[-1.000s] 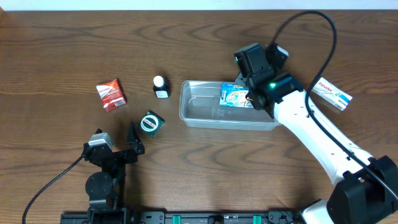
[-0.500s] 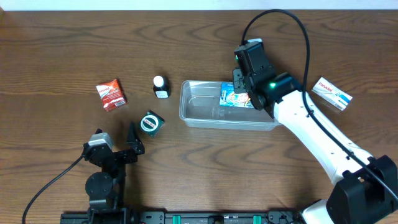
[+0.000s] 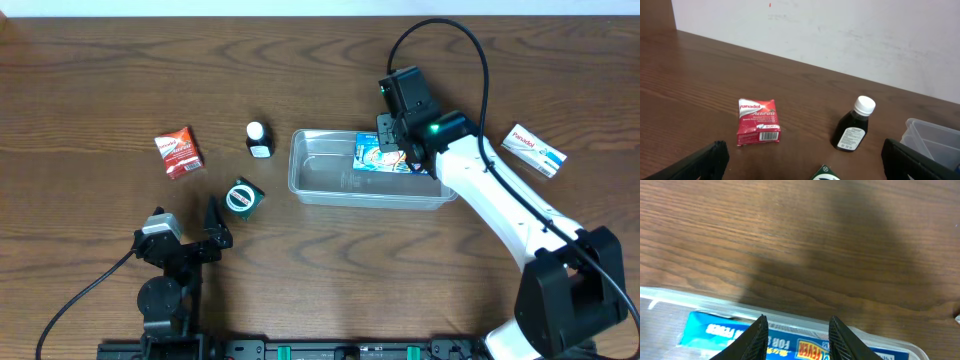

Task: Pack container
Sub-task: 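Push the blue-white box flat inside the container with the right gripper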

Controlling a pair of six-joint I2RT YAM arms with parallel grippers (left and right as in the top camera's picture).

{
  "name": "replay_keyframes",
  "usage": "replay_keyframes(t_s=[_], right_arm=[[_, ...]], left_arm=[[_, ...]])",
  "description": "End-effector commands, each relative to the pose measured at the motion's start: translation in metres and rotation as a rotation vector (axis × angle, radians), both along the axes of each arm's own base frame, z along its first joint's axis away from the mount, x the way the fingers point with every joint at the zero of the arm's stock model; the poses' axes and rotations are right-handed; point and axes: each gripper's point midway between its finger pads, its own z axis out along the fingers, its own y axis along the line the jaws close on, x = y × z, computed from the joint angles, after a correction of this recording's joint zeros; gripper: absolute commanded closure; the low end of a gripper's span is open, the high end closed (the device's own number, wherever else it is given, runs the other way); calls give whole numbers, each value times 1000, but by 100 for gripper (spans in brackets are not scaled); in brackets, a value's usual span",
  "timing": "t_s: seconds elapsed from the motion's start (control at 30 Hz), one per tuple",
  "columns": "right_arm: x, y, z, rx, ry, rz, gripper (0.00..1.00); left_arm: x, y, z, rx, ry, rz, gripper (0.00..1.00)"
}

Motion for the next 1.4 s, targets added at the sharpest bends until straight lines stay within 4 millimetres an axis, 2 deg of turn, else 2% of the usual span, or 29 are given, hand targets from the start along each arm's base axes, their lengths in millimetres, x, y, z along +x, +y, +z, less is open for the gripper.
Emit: replay_keyframes(t_s=[0.0, 0.47, 1.37], right_arm=[[5, -3, -8, 7, 26, 8, 63], [5, -6, -18, 16, 54, 3, 63], [-20, 1, -30, 63, 176, 10, 75]], left_arm=[[-1, 3, -18, 4, 56, 14, 2], [-1, 3, -18, 4, 56, 14, 2], [-1, 3, -18, 4, 56, 14, 2]])
